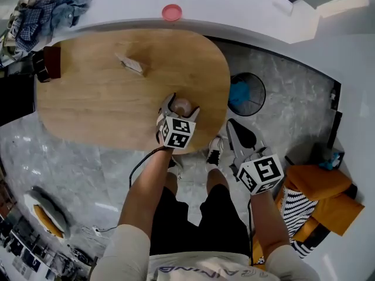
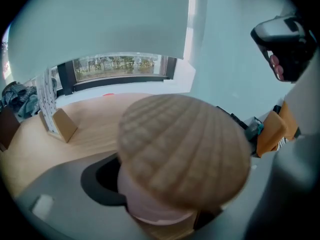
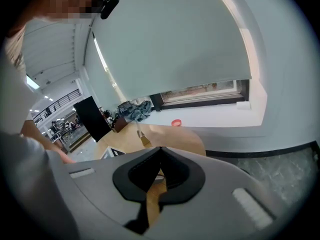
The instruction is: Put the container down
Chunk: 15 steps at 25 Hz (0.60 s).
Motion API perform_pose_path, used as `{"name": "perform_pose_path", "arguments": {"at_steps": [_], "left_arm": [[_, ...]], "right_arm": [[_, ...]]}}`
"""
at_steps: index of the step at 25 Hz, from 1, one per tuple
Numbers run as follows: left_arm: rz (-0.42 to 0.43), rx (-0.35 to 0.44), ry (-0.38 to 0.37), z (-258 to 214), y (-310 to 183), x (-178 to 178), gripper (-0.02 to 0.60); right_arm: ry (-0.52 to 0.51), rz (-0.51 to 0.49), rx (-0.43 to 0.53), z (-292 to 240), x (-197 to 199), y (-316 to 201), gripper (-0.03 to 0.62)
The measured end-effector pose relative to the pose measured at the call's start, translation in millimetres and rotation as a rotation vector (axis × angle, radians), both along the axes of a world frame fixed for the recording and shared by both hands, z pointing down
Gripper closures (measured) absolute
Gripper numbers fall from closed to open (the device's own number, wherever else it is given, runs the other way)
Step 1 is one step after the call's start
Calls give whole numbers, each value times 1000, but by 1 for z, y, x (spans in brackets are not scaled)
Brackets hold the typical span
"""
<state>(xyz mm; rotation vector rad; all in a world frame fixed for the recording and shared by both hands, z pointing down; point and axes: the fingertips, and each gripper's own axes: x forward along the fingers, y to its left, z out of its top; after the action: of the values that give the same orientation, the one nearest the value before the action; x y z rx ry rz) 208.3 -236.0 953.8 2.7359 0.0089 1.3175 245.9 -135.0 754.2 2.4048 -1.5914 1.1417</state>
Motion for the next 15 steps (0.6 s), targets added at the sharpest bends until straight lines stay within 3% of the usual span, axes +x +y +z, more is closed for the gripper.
{"name": "perform_pose_path", "arguments": {"at_steps": [4, 10, 15], "left_arm": [[15, 51, 8, 5, 1, 2, 167], [-25, 44, 19, 6, 3, 2, 161], [-10, 30, 25, -2, 8, -3, 97]], "right_arm": [[-19, 21, 13, 2, 6, 7, 579], [-37, 13, 20, 1, -2, 6, 579], [-36, 10, 26, -5, -7, 11, 579]]}}
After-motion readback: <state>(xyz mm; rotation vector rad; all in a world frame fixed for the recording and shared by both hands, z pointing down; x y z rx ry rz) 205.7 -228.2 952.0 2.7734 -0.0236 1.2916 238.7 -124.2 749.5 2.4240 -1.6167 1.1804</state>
